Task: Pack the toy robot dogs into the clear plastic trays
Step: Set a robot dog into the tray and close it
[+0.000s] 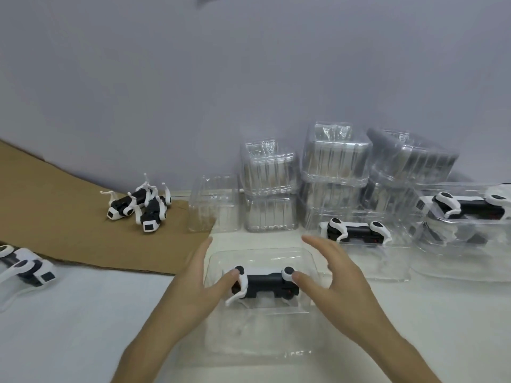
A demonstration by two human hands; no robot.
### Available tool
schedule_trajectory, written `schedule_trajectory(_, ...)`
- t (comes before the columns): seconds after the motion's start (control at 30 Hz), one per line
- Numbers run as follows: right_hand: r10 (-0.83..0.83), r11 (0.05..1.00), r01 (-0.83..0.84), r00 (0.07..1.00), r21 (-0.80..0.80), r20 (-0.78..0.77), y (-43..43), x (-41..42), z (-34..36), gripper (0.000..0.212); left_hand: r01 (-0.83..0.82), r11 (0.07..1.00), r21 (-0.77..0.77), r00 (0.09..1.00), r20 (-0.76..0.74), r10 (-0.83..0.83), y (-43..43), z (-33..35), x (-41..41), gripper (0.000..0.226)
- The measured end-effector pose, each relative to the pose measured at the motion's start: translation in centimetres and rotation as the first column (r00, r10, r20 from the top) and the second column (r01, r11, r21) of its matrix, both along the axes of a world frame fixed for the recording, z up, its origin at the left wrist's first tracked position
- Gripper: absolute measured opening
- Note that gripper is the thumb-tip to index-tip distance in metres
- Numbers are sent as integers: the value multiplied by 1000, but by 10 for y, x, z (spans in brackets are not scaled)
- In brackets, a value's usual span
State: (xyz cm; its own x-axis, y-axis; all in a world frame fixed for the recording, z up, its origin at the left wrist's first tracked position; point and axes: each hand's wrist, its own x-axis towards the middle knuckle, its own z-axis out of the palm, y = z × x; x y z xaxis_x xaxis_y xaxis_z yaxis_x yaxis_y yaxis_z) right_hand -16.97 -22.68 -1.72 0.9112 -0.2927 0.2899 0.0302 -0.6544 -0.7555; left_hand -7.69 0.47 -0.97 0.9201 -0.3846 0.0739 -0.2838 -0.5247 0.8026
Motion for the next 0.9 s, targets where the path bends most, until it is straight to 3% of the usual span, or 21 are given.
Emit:
schedule_trajectory(0.07, 171, 954, -156, 985, -258, 37, 5, -4, 4, 61, 142, 982, 128, 971, 173, -163, 5, 2, 0, 81)
schedule_trajectory(0.13, 302, 843, -317, 947, -434, -105, 12, -4, 1, 75, 282, 922, 264, 927, 174, -333, 7, 2, -1, 77)
schedule_trajectory(0.2, 286, 726, -377, 926, -575, -245, 15, -4, -6, 87, 351, 828, 437, 883, 140, -448, 6, 1, -3, 84)
schedule_trajectory(0.27, 265, 674, -384, 923, -631, -279, 16, -4, -7, 88, 344, 746, 570, 856, 137, -499, 4, 2, -5, 93)
schedule_trajectory(0.37, 277, 633, -385, 923, -672, -268, 15, -4, -6, 83, 315, 705, 636, 849, 144, -509, 4, 3, -5, 98)
schedule_trajectory(0.5, 288, 623, -384, 922, -681, -257, 15, -1, -9, 77, 330, 729, 599, 850, 147, -505, 3, 0, 2, 96)
schedule_trajectory(0.67, 333, 707, -354, 930, -612, -153, 18, 11, -12, 45, 348, 866, 359, 893, 154, -423, 5, -5, 12, 88)
schedule_trajectory(0.8, 340, 708, -304, 938, -638, -70, 22, 28, -12, 25, 171, 951, 258, 936, 260, -238, 11, -12, 20, 93)
schedule_trajectory(0.9, 331, 731, -262, 944, -630, -8, 19, 41, -4, 15, 85, 984, 156, 963, 241, -121, 18, -16, 26, 98)
